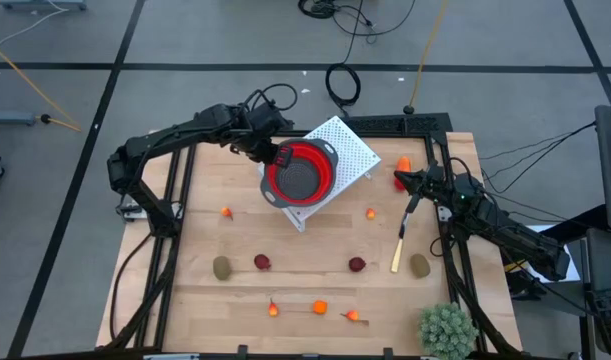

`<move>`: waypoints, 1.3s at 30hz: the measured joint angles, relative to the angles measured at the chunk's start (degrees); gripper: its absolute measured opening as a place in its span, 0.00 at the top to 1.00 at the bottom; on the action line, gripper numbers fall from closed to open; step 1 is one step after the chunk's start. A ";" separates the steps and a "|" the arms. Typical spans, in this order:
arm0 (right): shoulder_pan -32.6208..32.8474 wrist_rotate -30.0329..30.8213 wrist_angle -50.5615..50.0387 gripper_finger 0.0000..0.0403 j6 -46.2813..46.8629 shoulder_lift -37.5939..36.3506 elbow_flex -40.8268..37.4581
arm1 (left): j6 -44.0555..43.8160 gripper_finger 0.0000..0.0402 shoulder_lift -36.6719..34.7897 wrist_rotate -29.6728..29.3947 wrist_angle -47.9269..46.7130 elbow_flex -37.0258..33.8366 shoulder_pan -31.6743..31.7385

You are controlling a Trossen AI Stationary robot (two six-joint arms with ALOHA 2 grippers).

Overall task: Pick & Place Fruit
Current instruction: Put the red strainer bowl on the shelf, then put the mango into the red strainer bowl on the shelf

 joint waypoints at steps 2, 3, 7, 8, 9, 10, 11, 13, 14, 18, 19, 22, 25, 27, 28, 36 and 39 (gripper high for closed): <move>-0.01 0.01 0.00 1.00 0.00 -0.01 0.00 | 0.57 0.92 0.00 -0.01 0.00 0.00 0.00; 0.00 0.01 0.00 1.00 0.00 0.00 0.00 | 0.80 0.92 0.00 0.00 0.00 0.00 0.00; -0.02 0.01 0.00 1.00 0.00 -0.02 0.00 | 1.10 0.87 0.00 -0.20 -0.02 0.00 0.00; -0.02 -0.01 0.00 1.00 0.00 -0.02 0.00 | 1.10 0.84 0.00 -0.63 -0.05 0.00 0.00; 0.00 0.01 0.00 1.00 0.00 0.00 0.00 | 1.11 0.81 0.00 -1.12 -0.14 0.00 0.00; 0.00 0.01 0.00 1.00 0.00 -0.02 0.00 | 1.11 0.78 0.00 -1.51 -0.39 0.00 0.00; -0.02 0.01 0.00 1.00 0.00 0.00 0.00 | 1.11 0.75 0.00 -1.71 -0.76 0.00 0.00; -0.01 0.00 0.00 1.00 0.00 0.00 0.00 | 1.11 0.69 0.00 -1.92 -1.14 0.00 0.00; -0.02 0.01 0.00 1.00 0.00 0.00 0.00 | 1.12 0.66 0.00 -1.92 -1.06 0.00 0.00; -0.01 0.01 0.00 1.00 0.00 0.00 0.00 | 1.18 0.57 0.00 -1.94 -1.03 0.00 0.00; 0.00 -0.01 0.00 1.00 0.00 0.00 0.00 | 1.16 0.55 0.00 -1.94 -1.03 0.00 0.00; 0.00 0.01 0.00 1.00 0.00 0.00 0.00 | 1.26 0.51 -0.01 -1.92 -1.03 0.00 0.13; 0.00 0.01 0.00 1.00 0.00 -0.02 0.00 | 1.81 0.48 -0.02 -1.95 -1.02 0.00 0.15; 0.00 -0.01 0.00 1.00 0.00 -0.01 0.00 | 2.46 0.47 -0.02 -1.95 -1.01 0.00 0.15; -0.02 -0.01 0.00 1.00 0.00 0.00 0.00 | 2.56 0.46 -0.02 -1.95 -1.01 0.00 0.17; -0.01 -0.01 -0.01 1.00 0.00 -0.01 0.00 | 3.39 0.45 -0.34 -2.99 -1.03 0.00 2.22; -0.01 -0.01 -0.02 1.00 0.00 0.00 0.00 | 3.52 0.45 -1.73 -2.99 -0.98 0.02 2.91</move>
